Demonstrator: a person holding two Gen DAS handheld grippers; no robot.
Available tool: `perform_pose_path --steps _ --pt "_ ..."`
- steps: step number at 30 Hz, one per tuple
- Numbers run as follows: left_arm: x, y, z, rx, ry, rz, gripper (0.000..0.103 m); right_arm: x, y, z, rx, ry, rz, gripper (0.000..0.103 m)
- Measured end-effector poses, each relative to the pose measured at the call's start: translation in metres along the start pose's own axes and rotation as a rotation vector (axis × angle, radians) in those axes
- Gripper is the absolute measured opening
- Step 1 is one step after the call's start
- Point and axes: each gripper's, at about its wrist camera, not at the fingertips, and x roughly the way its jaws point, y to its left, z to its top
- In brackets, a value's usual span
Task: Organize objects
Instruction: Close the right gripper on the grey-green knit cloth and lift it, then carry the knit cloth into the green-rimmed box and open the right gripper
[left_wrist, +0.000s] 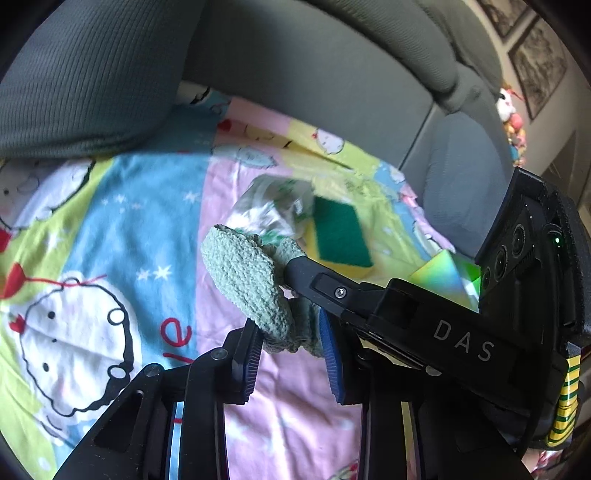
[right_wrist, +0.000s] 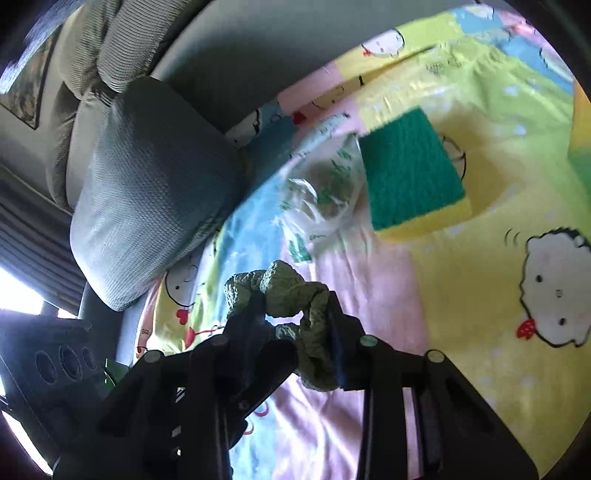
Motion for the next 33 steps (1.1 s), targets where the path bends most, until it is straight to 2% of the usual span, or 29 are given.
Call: perform_pose_path --steps 6,11,16,24,33 --pt "-0.026 -0.021 -0.001 0.05 -0.067 -0.039 0.031 -0.036 0.013 -0.001 -0.02 -0.087 0.019 0.032" --pt "-0.04 -0.04 -0.003 0.098 -0.094 -0.089 0.031 -0.064 0.021 -0.004 -0.04 -0.158 0.015 0.033" --pt "-0.047 -0.064 -0.006 0.15 -0.108 -0.131 0.031 -0.098 0.017 -0.012 -0.036 -0.227 -0.021 0.033" --pt "-0.06 -0.098 -0.009 0.217 -0.127 -0.253 0.031 -0.15 0.02 -0.021 -0.073 -0.336 -0.108 0.033" --pt "-0.06 -0.137 -0.015 0.272 -0.111 -0.351 0.031 -0.196 0.008 -0.029 -0.04 -0.418 -0.191 0.033"
